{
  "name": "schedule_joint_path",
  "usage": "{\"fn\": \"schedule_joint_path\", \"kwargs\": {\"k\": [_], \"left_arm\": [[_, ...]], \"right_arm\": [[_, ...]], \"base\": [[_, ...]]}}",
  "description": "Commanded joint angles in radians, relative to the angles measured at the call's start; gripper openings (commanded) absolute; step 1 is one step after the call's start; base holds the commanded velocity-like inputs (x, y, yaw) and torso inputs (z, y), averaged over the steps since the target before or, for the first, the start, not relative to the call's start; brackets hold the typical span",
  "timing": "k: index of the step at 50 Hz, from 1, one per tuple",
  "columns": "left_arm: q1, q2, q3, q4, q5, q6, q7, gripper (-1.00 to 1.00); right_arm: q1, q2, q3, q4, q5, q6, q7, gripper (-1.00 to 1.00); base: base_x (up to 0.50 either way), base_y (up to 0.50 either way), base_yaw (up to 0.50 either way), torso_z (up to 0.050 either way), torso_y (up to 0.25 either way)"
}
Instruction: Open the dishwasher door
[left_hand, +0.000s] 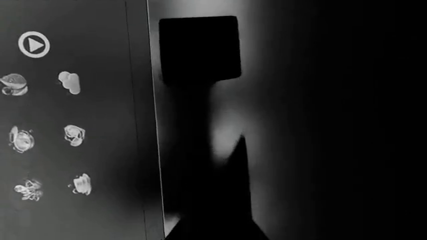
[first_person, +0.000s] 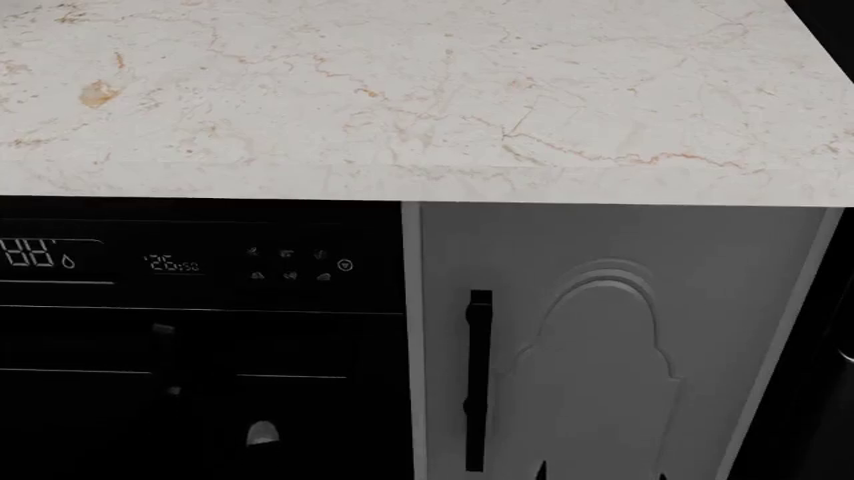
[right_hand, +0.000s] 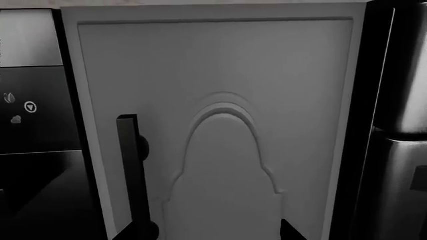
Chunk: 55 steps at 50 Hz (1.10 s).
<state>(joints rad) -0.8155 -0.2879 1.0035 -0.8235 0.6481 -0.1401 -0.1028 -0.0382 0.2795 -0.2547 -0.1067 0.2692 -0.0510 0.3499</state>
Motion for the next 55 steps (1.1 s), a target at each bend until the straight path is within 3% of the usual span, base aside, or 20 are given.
{"fn": "schedule_joint_path", "kwargs": {"k": [1,19,55], "left_arm": [[0.018,-0.025,0.04,0.048,-0.035,-0.027,0.028,-1.0],[0.231,-0.21,0.012,0.534,-0.02,-0.251,0.202,-1.0],[0.499,-0.328,-0.026,0.933,0.007,-0.516,0.269,-1.0]], "right_arm": [[0.003,0.004,-0.004,-0.009,0.003,0.006,0.004,1.0],[0.0,0.004,-0.011,-0.002,0.007,-0.009,0.007,1.0],[0.0,0.014,-0.002,0.006,0.014,-0.034,0.025,1.0]], "base": [[0.0,0.0,0.0,0.0,0.0],[0.0,0.0,0.0,0.0,0.0],[0.0,0.0,0.0,0.0,0.0]]}}
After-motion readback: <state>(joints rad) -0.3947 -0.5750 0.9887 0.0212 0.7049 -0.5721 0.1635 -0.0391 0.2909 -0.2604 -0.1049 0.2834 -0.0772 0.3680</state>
